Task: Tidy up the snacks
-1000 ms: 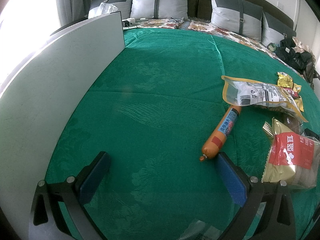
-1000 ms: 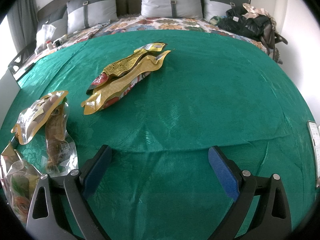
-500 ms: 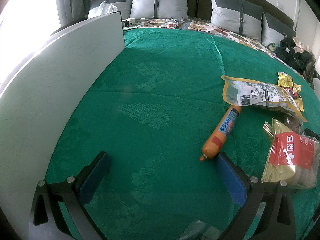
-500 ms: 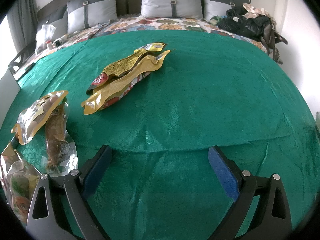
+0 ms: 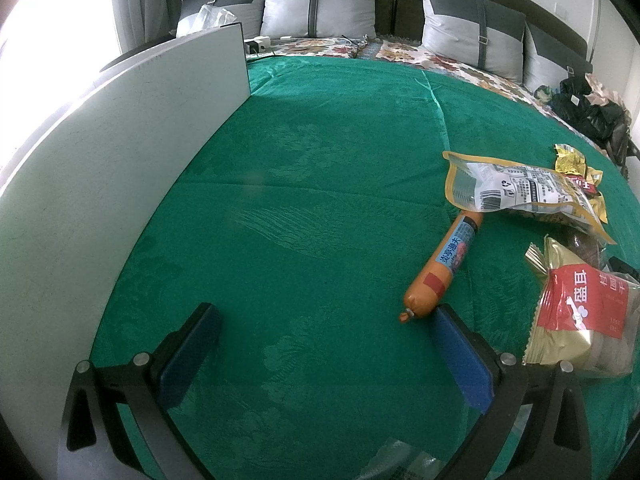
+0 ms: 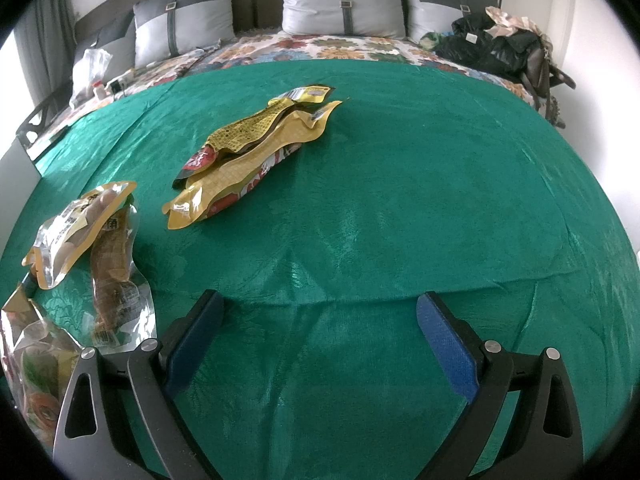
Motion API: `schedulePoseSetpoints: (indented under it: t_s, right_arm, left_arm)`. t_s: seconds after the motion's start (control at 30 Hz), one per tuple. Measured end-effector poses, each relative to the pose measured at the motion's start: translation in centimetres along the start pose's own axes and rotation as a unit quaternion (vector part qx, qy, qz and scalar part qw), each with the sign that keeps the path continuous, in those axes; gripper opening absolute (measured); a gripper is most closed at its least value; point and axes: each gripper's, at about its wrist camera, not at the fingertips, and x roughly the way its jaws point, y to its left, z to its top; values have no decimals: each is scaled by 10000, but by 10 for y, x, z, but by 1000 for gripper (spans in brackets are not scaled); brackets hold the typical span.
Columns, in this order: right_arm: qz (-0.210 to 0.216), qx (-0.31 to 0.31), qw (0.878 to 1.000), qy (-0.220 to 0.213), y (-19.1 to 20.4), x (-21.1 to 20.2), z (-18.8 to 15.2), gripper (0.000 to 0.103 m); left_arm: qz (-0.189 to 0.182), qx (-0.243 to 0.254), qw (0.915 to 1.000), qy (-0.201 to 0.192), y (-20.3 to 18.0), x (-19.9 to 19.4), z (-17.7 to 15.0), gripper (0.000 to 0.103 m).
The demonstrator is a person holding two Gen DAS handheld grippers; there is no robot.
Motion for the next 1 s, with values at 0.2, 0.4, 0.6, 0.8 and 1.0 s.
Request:
schedulePoseSetpoints:
  t_s: [0.2,0.4,0.6,0.8,1.0]
  right_arm:
    - [0,0,10000,2,0,0,0,99]
    - [-1,0,10000,3,0,0,0,99]
    - [-2,1,10000,1,1,-1,0,99]
    - [-3,0,10000,2,0,0,0,99]
    - [-35,36,10000,2,1,-1,0,99]
  left_arm:
    - [1,0,10000,-2,0,0,0,103]
    - [4,1,10000,-4,0,0,0,103]
    - [0,-1,10000,-5,0,1,0,103]
    - [3,2,10000,-5,0,1,0,103]
    - [4,3,10000,-6,0,1,0,103]
